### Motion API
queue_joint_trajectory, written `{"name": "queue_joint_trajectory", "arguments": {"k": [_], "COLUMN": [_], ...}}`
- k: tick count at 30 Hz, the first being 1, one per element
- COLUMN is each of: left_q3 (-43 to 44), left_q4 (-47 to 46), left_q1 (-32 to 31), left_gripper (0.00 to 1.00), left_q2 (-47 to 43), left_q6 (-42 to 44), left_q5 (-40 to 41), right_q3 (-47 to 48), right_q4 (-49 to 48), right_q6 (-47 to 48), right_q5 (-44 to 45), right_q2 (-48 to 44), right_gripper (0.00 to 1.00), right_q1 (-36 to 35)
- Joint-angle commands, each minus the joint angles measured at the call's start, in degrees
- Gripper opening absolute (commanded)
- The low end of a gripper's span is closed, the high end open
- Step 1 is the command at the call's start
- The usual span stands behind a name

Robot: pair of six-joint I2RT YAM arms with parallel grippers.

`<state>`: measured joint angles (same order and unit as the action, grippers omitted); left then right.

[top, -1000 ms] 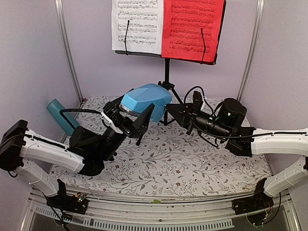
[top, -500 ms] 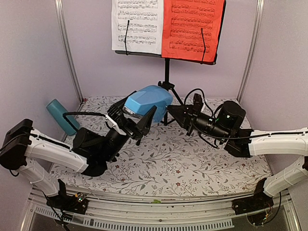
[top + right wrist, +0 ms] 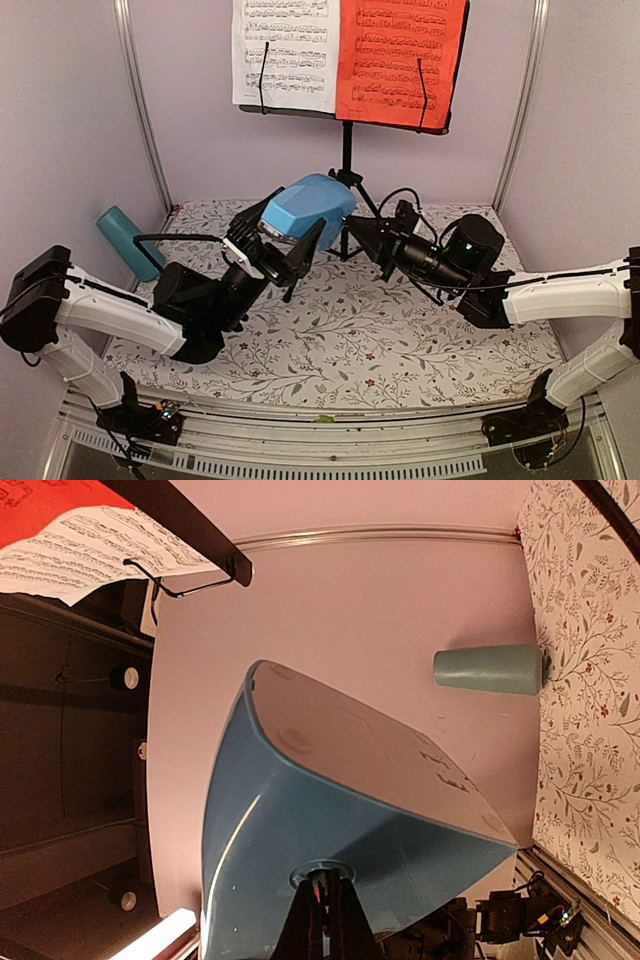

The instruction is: Set up the instrument practice props

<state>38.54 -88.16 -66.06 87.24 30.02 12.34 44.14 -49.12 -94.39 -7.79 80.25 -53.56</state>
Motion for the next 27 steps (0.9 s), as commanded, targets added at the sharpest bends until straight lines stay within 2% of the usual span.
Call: {"name": "queue_joint_trajectory", "arguments": {"k": [1,8,13,15,17,19,23,27], "left_q3": [0.14,0.79,1.14,0.72,0.50,0.52,1.31,3.56], "left_q4": [-11.40,-12.94,-12.14,-11.07,-9.21,-7.41,0.28,13.80], "left_q1": [0.31,1.23,1.28,1.21,1.20,1.20,1.19,0.84], "left_gripper": [0.00,0.00,0.00,0.00,0.00,0.00,0.00,0.00], "left_q2": [1.90,2.95,1.26,-0.23,-1.75,-3.15,-6.75,-11.59], "left_q6": [1.40,2.42,2.24,2.31,2.44,2.97,2.22,-1.37], "left_q5": [-4.15,-4.43,-0.68,0.17,0.97,1.97,3.90,7.14], "right_q3": [2.37,3.36,3.99,3.09,2.15,1.12,-0.70,-0.96], "right_q4": [-12.70,-12.39,-4.25,-2.44,-0.08,3.12,9.22,14.78], "right_q6": [-4.26,-5.17,3.26,6.39,9.68,13.32,20.98,33.15], "right_q5": [0.22,-0.67,-0.96,-0.58,-0.68,-0.84,-0.23,2.41], "right_q2": [-1.52,-1.25,-4.66,-6.30,-7.86,-9.30,-12.01,-14.64], "right_gripper": [0.00,0.00,0.00,0.09,0.25,0.36,0.46,0.58], "right_q1": [0.01,-0.26,-0.27,-0.17,0.08,0.34,0.65,0.57]}}
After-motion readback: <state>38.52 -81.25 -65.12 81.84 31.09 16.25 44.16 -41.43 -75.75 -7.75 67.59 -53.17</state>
